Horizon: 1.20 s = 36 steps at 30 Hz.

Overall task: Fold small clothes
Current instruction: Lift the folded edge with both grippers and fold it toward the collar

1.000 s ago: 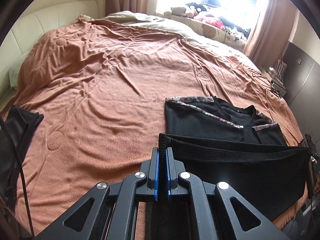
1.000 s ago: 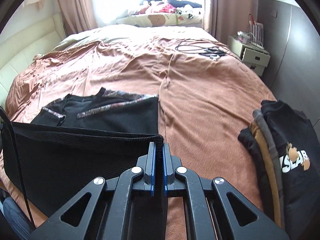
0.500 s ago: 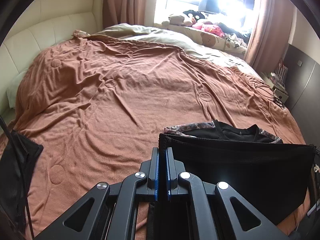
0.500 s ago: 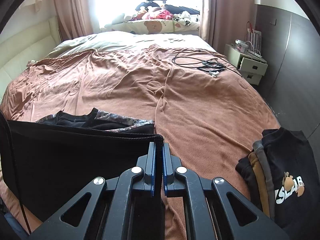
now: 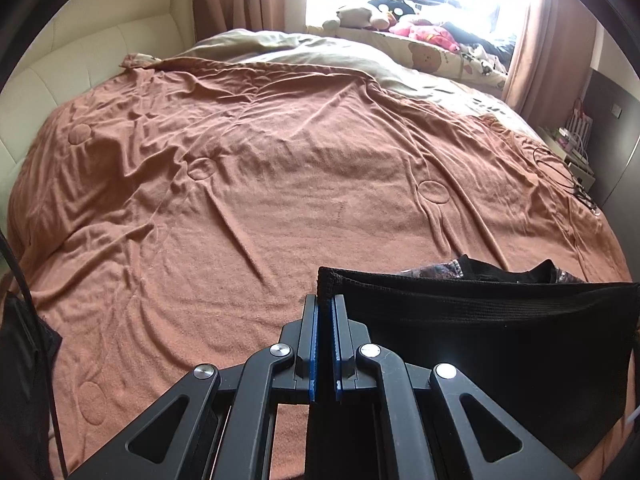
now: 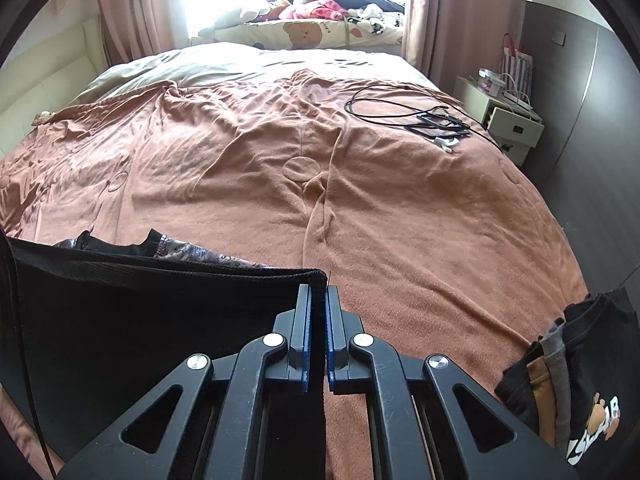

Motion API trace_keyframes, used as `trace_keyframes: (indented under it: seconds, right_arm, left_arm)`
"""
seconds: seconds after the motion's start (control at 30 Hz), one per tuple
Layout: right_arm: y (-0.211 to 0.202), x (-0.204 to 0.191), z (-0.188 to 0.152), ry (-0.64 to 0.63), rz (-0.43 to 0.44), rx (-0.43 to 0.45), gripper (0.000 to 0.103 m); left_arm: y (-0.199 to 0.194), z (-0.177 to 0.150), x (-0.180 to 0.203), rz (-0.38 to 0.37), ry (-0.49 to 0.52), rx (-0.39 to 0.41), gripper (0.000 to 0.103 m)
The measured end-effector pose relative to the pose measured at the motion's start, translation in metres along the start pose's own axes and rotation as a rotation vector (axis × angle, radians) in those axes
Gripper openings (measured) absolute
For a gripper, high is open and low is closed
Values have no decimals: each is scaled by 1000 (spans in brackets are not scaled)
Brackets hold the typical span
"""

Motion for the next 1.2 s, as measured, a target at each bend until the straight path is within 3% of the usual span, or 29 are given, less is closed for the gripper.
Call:
trace_keyframes:
  seconds: [0.6, 1.1, 1.2]
  right_arm:
    - [93, -7, 50, -16, -54, -100, 2]
    - [162, -13, 78, -34, -113, -185, 2]
    - [166, -13, 81, -16, -111, -197, 3]
  left_arm:
    - [88, 45, -2, 34, 10, -90, 6]
    - [151, 62, 0, 125, 15, -200, 6]
    - [160, 62, -1, 115, 6, -209, 6]
Point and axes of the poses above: each gripper's, at about its wrist camera, not at the fingertips, and y roughly the way its jaws point, x to its right, z to its top, the point moved 5 cm from there along y, roughly the way its jaws point, and after that the axes turned 14 degrees about -x, right-handed, at the moved point
